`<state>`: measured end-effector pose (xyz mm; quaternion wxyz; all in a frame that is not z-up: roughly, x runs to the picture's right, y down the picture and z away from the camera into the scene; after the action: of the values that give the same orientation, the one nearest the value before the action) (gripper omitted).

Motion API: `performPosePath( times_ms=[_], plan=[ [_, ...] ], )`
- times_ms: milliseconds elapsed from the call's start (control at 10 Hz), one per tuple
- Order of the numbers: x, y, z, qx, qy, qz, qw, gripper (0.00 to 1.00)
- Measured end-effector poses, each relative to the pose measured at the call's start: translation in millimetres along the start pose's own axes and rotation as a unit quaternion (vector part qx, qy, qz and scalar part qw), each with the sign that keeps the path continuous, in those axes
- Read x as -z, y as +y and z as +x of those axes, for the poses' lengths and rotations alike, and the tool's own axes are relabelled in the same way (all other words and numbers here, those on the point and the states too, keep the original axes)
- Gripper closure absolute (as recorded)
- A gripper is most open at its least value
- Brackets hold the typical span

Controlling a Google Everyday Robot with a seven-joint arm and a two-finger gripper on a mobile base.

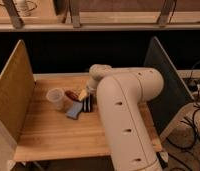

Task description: Place the eraser on the white sponge

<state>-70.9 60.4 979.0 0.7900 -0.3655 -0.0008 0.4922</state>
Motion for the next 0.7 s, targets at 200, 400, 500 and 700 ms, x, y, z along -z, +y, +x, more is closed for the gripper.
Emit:
performPosePath(
  times_ms=[200, 400, 500, 700],
  plan=[
    [1.3, -0.8, -1.9, 0.005, 0.001, -0.002, 1.0, 0.5],
    [0.9, 0.9, -4.4, 0.013, 0.004, -0.005, 0.9999, 0.72],
    [1.3, 0.7, -5.6, 0.014, 0.003, -0.005, 0.9999, 0.78],
    [6.7, -3.0, -11.0, 0.015, -0.002, 0.002, 0.9999, 0.82]
  ],
)
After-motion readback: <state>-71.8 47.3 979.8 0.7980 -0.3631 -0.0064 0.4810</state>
